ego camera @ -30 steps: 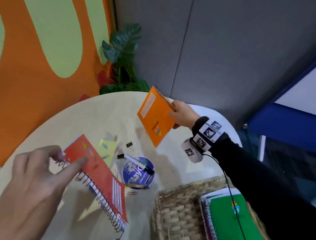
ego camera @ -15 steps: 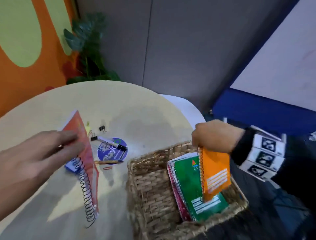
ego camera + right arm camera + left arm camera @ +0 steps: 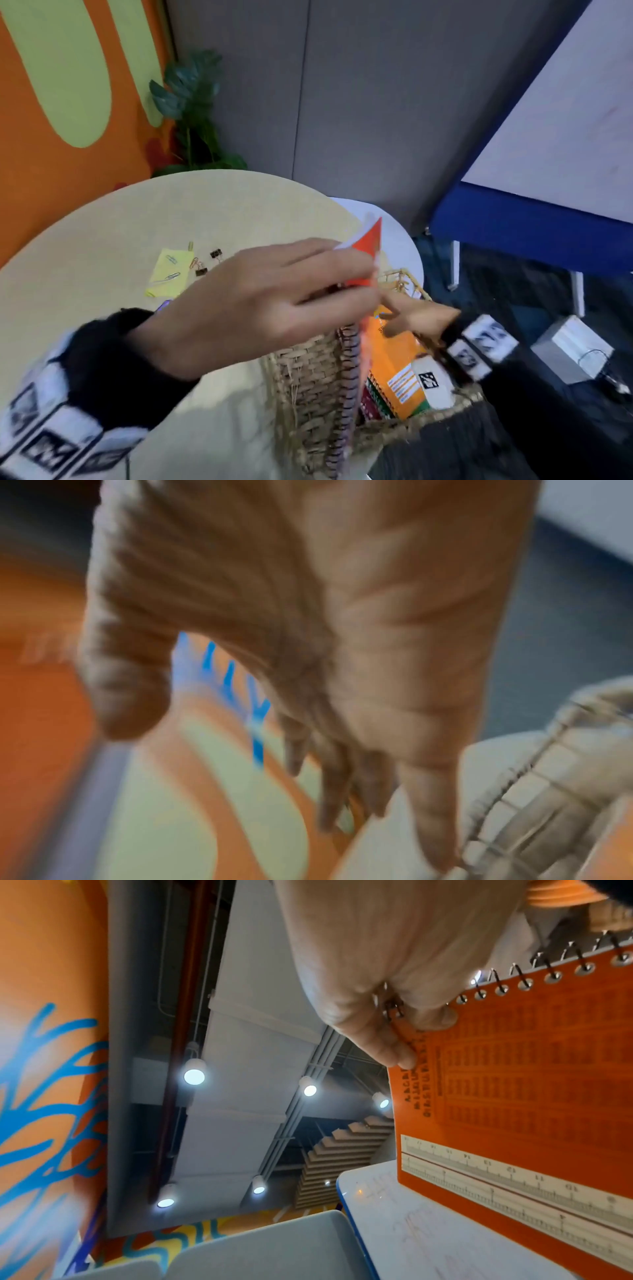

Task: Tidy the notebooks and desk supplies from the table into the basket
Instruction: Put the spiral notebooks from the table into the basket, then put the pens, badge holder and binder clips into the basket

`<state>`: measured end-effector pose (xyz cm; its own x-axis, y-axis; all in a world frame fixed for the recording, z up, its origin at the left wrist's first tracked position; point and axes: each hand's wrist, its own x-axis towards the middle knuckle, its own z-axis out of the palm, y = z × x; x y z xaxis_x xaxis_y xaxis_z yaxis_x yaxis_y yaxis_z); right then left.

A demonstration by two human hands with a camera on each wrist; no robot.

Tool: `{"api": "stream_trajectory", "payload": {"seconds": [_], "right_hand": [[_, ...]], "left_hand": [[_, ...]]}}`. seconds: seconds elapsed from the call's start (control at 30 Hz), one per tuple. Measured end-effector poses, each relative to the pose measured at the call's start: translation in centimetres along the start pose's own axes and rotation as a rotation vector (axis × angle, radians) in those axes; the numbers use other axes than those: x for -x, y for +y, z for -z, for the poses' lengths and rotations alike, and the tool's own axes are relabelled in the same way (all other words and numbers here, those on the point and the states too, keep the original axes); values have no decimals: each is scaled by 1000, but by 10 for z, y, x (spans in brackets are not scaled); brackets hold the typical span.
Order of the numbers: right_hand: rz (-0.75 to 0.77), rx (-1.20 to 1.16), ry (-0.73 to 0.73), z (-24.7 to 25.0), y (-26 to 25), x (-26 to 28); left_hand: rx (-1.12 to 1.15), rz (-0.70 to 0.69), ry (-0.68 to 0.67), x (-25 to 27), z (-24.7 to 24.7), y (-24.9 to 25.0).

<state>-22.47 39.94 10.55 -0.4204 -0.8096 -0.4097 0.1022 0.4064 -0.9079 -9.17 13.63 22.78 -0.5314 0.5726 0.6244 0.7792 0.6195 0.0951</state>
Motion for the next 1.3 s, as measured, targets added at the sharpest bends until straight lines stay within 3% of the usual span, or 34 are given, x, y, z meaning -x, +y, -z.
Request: {"api": "stream_trajectory", "payload": {"seconds": [0.03, 0.1, 0.23, 0.37, 0.47, 0.57, 0.7, 0.77, 0.83, 0.97, 1.13, 1.3], "right_hand": [[90, -205, -69, 3, -4, 2], [153, -499, -8, 1, -6, 23], [189, -521, 231, 7, 21, 42], [66, -459, 498, 24, 44, 43], [-115, -316, 592, 35, 63, 27], [-302, -71, 660, 50, 89, 6], [-516, 415, 611, 65, 126, -22], [-639, 693, 505, 57, 122, -31], [-699, 822, 448, 47, 113, -35], [-769, 873, 484, 32, 107, -39], [-792, 1024, 514, 14, 71, -41], [-532, 1041, 607, 6, 15, -80]], "left_hand": [[18, -27, 18, -7, -4, 1], [-17, -67, 102, -16, -27, -1], [23, -21, 83, -18, -76, -12], [96, 334, -143, 9, -105, -23], [109, 608, -270, 57, -112, -30], [109, 825, -261, 110, -110, -23], [136, 1161, -249, 186, -109, -8], [98, 1273, -276, 223, -109, -2], [63, 1355, -278, 252, -109, 4], [44, 1460, -250, 282, -108, 8], [38, 1486, -203, 275, -106, -15], [2, 1365, -197, 242, -121, -74]]}}
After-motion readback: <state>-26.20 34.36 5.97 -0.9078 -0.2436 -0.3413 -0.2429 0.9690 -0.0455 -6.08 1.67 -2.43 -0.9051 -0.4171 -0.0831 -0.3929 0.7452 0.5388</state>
